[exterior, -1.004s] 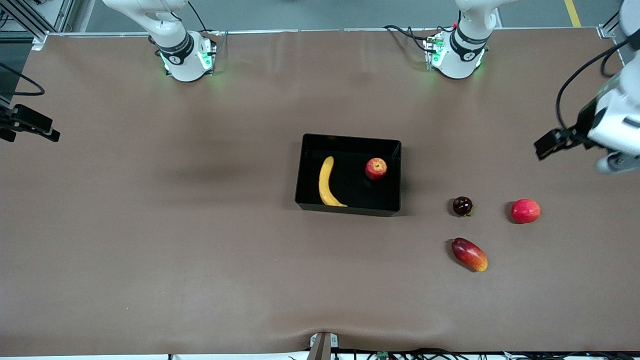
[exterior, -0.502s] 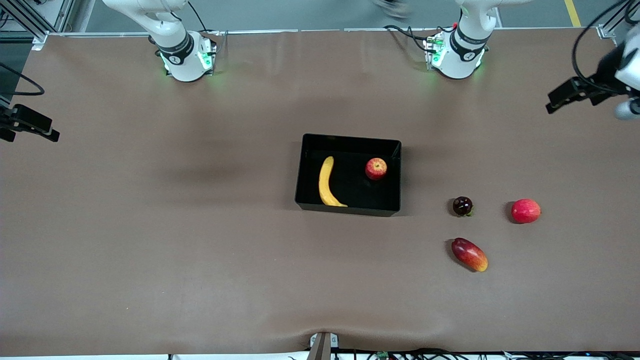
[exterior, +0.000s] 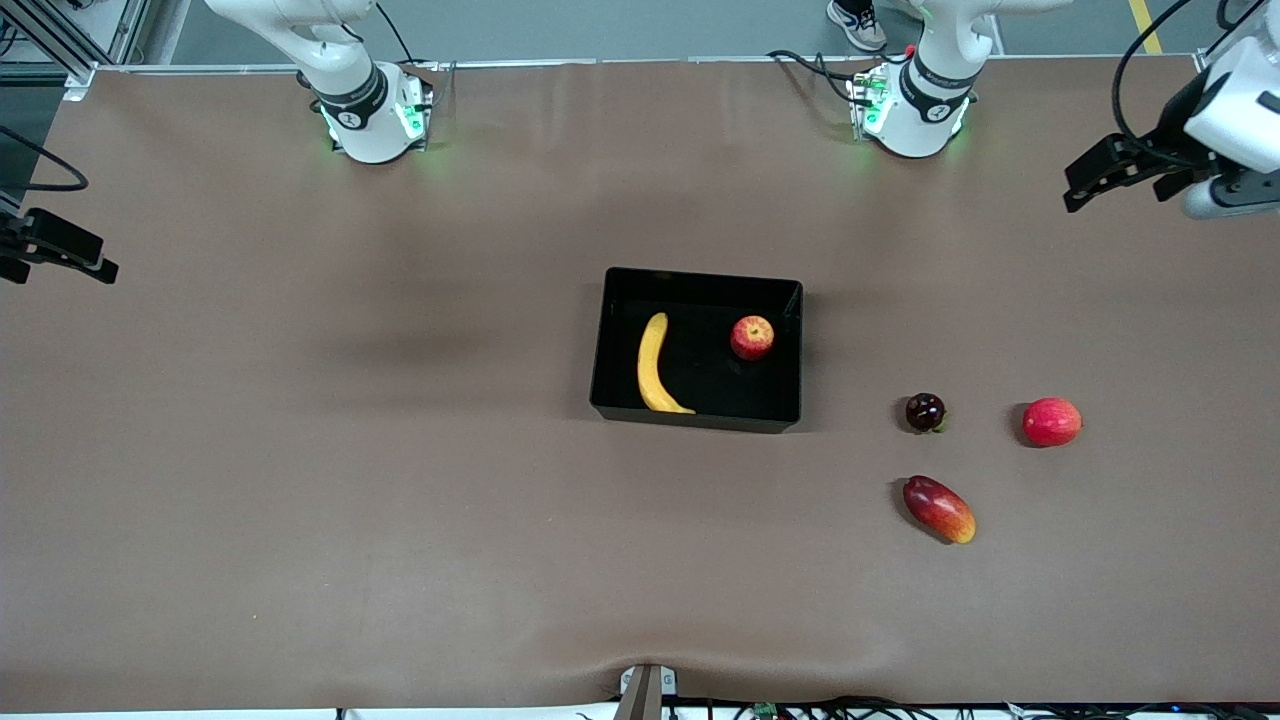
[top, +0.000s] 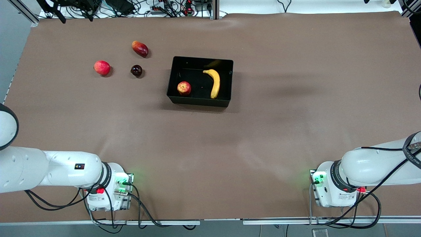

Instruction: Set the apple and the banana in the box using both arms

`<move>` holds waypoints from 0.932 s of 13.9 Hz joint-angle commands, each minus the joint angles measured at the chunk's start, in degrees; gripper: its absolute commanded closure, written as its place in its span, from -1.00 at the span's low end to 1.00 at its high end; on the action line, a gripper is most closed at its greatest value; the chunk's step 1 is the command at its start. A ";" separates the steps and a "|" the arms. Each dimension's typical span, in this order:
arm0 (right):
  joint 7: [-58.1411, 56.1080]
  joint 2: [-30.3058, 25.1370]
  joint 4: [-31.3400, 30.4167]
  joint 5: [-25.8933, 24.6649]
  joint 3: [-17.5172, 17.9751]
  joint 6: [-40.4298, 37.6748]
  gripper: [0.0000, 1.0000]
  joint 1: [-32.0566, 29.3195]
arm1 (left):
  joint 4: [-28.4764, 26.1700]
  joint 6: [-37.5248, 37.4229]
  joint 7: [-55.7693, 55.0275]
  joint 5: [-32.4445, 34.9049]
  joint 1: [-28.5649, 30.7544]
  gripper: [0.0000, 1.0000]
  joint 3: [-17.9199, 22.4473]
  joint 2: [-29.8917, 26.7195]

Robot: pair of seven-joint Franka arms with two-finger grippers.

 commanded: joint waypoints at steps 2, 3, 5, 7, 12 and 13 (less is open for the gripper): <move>0.04 -0.25 0.49 -0.61 0.41 -0.55 -1.00 -0.42 | 2.90 -1.50 1.59 -0.32 1.41 -1.00 0.34 0.90; -0.04 -0.25 0.49 -0.61 0.41 -0.55 -1.00 -0.51 | 2.90 -1.50 1.59 -0.23 1.41 -1.00 0.34 1.08; -0.05 -0.25 0.49 -0.61 0.41 -0.55 -1.00 -0.51 | 3.86 -1.50 1.42 0.12 1.41 -1.00 0.34 1.87; 0.04 -0.25 0.49 -0.61 0.41 -0.55 -1.00 -0.51 | 5.53 -1.59 1.24 0.12 1.41 -1.00 0.34 2.66; -0.05 -0.25 0.49 -0.61 0.32 -0.55 -1.00 -0.60 | 5.80 -2.11 1.24 0.21 1.14 -1.00 0.25 3.37; -0.05 -0.25 0.49 -0.61 0.32 -0.55 -1.00 -0.60 | 5.72 -2.11 1.24 0.21 1.14 -1.00 0.25 3.37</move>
